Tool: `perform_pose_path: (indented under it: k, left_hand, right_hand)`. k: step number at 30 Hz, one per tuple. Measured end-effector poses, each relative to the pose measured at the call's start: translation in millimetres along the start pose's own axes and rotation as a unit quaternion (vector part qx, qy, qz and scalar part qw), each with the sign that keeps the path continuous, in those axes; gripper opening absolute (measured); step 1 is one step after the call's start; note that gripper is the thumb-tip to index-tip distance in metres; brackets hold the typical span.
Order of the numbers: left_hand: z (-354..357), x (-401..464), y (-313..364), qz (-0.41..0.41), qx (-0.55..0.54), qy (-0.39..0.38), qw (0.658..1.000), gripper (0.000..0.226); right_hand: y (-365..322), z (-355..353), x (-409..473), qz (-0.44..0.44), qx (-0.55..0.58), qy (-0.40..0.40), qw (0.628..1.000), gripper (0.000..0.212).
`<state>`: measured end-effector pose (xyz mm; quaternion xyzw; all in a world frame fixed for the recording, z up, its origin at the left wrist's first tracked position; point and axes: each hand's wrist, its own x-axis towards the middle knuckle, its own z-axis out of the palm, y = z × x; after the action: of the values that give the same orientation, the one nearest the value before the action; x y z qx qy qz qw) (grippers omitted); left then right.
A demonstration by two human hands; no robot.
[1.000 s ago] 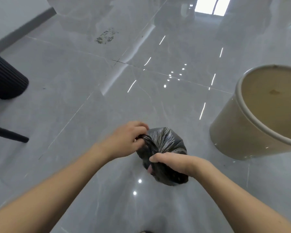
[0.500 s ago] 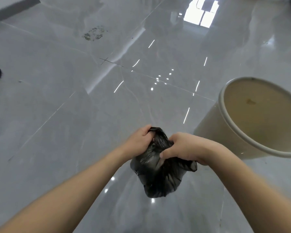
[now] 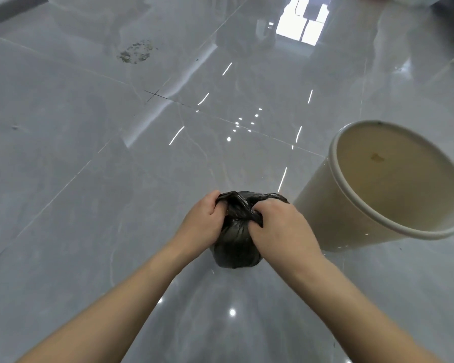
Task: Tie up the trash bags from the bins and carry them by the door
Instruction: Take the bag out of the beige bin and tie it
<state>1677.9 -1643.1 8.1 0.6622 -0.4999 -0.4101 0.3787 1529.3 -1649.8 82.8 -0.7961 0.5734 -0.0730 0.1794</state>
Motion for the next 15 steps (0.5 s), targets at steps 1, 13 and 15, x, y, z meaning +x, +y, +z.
perform_pose_path:
  k: [1, 13, 15]
  left_hand:
    - [-0.7, -0.9, -1.0, -0.007, -0.003, -0.002, 1.0, 0.024]
    - [2.7, -18.2, -20.9, -0.069, 0.004, -0.007, 0.998, 0.024]
    - [3.3, -19.2, -22.5, -0.064, -0.014, -0.007, 0.998, 0.023]
  right_hand:
    - [0.7, 5.7, -6.3, -0.017, -0.011, 0.05, 0.999, 0.01]
    - [21.1, 57.5, -14.5, 0.014, 0.118, 0.034, 0.992, 0.018]
    - [26.8, 58.4, -13.3, 0.023, 0.15, 0.002, 0.988, 0.026]
